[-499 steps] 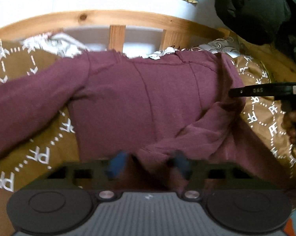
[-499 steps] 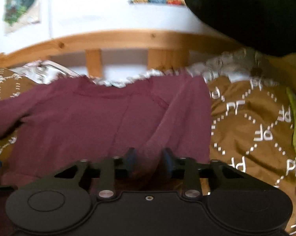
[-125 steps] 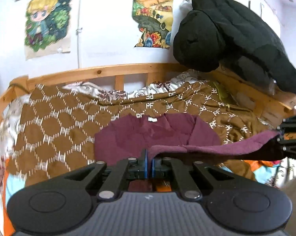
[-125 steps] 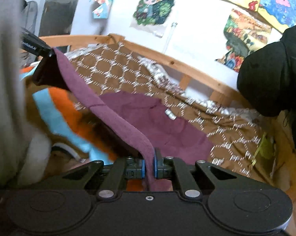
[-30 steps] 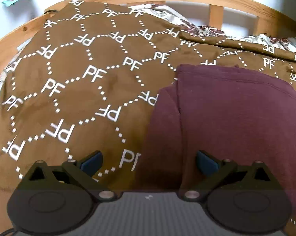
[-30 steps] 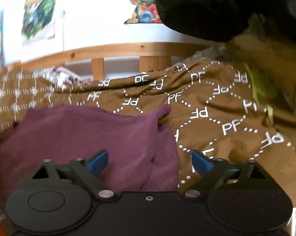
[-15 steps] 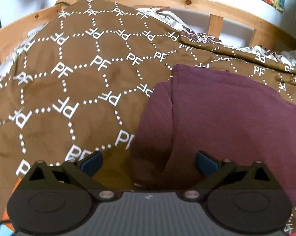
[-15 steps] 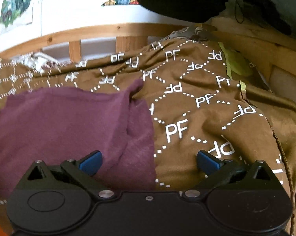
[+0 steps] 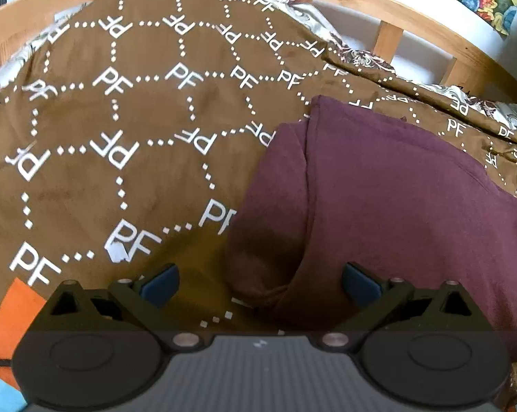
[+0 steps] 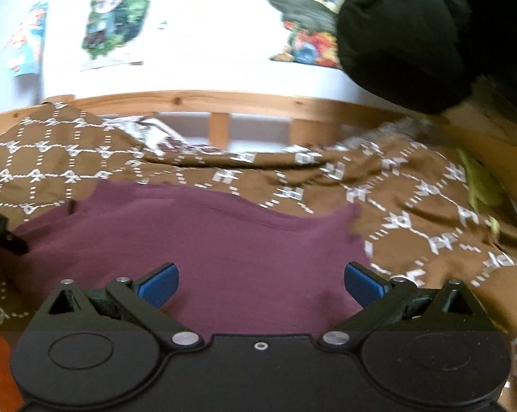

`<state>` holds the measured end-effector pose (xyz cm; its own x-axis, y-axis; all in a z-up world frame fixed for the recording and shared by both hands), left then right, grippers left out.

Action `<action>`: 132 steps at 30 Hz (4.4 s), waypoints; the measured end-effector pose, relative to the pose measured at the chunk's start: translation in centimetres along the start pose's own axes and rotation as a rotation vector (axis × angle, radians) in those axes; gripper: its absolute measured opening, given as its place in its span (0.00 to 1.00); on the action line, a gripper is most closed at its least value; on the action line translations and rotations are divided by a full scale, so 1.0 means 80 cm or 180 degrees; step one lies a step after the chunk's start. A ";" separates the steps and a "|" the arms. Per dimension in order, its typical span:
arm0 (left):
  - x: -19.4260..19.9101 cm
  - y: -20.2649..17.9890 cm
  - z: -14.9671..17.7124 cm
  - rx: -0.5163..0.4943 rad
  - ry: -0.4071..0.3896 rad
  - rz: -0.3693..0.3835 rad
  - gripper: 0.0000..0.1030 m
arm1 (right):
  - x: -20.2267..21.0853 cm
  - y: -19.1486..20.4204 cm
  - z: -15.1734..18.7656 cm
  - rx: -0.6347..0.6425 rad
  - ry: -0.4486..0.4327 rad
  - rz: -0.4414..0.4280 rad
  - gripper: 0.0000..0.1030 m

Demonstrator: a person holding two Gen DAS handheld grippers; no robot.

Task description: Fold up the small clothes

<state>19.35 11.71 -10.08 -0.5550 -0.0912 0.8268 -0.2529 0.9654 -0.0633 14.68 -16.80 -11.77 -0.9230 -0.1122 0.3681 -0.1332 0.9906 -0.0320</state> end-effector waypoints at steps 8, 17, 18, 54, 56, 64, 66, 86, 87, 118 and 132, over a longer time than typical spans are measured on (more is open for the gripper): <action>-0.007 0.015 0.005 0.0289 0.0123 0.0248 0.99 | -0.023 0.054 0.000 -0.0045 0.0130 -0.0096 0.99; 0.005 0.005 0.011 0.0250 0.0073 0.0744 0.99 | -0.040 0.063 0.032 -0.0121 0.0449 -0.0176 0.99; 0.003 0.005 0.012 0.0251 0.0104 0.0721 0.99 | -0.043 0.062 0.036 -0.0145 0.0509 -0.0185 0.99; -0.019 0.000 0.004 0.0485 0.0237 0.0701 0.99 | -0.051 0.062 0.052 -0.0199 0.0600 -0.0210 1.00; -0.020 -0.003 0.002 0.0479 0.0216 0.0689 0.98 | -0.051 0.062 0.052 -0.0197 0.0599 -0.0209 1.00; -0.017 -0.002 0.000 0.0484 0.0201 0.0637 0.90 | -0.051 0.062 0.052 -0.0200 0.0598 -0.0209 1.00; -0.016 -0.001 0.000 0.0481 0.0190 0.0619 0.84 | -0.051 0.062 0.052 -0.0200 0.0598 -0.0209 1.00; 0.057 -0.028 -0.032 0.0157 -0.0600 0.0866 0.16 | -0.023 0.066 0.031 0.0059 0.0395 -0.0196 1.00; 0.066 -0.034 -0.037 0.0106 -0.0672 0.0931 0.15 | -0.022 0.064 0.030 0.0061 0.0403 -0.0191 1.00; 0.123 -0.295 0.076 -0.1752 -0.0481 0.1713 0.10 | 0.071 -0.144 0.026 -0.0158 0.0328 0.0756 0.99; 0.185 -0.284 0.095 -0.2034 -0.1042 0.1587 0.87 | 0.072 -0.137 0.015 -0.0199 -0.0318 0.0491 0.99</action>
<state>10.90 -13.39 -0.66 -0.7071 0.4073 0.5781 0.5183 0.8546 0.0319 10.39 -28.43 -10.43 -0.9624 0.0373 0.2690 0.0326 0.9992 -0.0219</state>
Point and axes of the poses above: each gripper's, at about its wrist camera, not at the fingertips, and x roughly against the way its jaws point, y to its left, z to its underside, the point moved 5 cm from there along -x, roughly the way its jaws point, and after that the axes turned 6 degrees about -z, right-handed, at the moved point
